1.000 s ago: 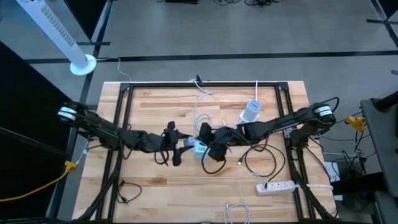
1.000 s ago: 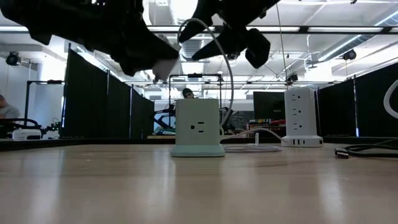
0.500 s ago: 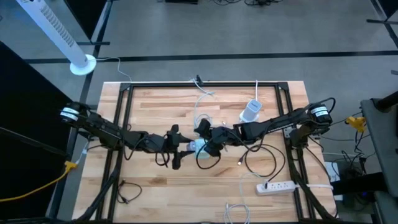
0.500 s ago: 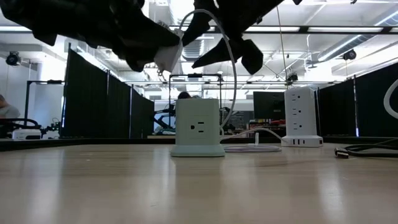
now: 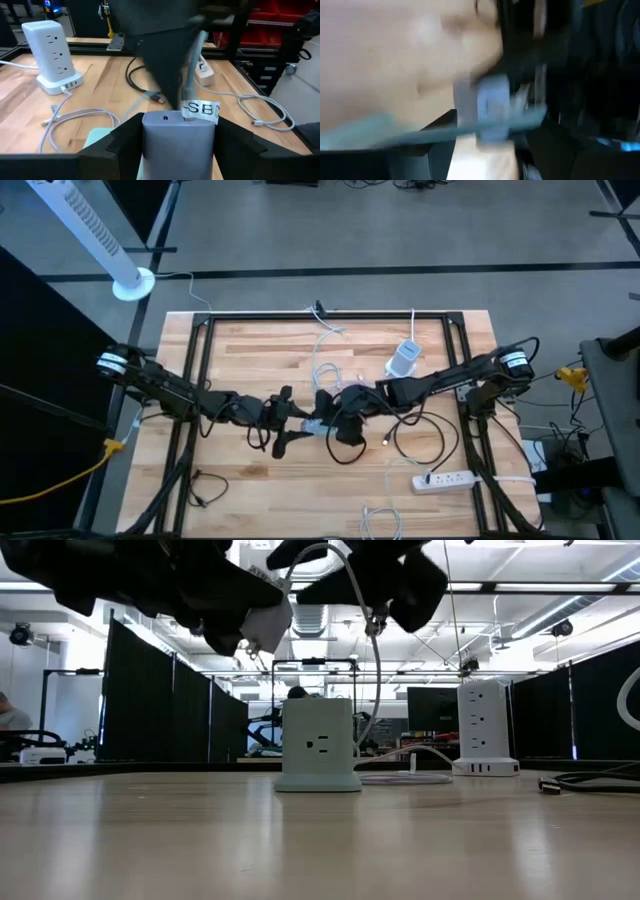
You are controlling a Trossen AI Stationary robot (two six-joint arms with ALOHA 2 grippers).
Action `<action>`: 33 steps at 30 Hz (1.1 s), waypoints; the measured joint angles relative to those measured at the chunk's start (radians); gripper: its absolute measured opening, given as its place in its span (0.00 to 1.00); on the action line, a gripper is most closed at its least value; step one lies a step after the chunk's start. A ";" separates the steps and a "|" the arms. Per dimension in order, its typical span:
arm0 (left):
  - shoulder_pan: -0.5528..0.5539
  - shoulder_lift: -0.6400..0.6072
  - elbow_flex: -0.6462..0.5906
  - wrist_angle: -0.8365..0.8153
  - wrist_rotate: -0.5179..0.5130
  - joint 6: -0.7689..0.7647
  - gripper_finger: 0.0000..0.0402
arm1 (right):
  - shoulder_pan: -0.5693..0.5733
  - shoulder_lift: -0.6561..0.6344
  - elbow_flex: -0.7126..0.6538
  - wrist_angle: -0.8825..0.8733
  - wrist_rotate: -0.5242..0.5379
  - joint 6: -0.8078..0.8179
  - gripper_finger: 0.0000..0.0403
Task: Insert USB
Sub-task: Insert the blue charger cable into the white charger adapter, then insert the white charger adapter into the green outlet extension
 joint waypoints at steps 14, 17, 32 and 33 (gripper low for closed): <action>0.002 0.149 0.041 0.118 0.084 0.004 0.48 | 0.000 0.114 0.106 -0.133 -0.046 0.062 0.51; 0.005 0.153 0.054 0.107 0.093 0.016 0.48 | 0.000 0.136 0.120 -0.140 -0.042 0.085 0.51; 0.003 0.105 0.054 0.041 0.114 -0.002 0.48 | 0.001 0.133 0.176 -0.262 -0.008 0.264 0.30; 0.003 0.103 0.054 0.040 0.118 -0.020 0.48 | 0.001 0.131 0.176 -0.263 -0.008 0.281 0.30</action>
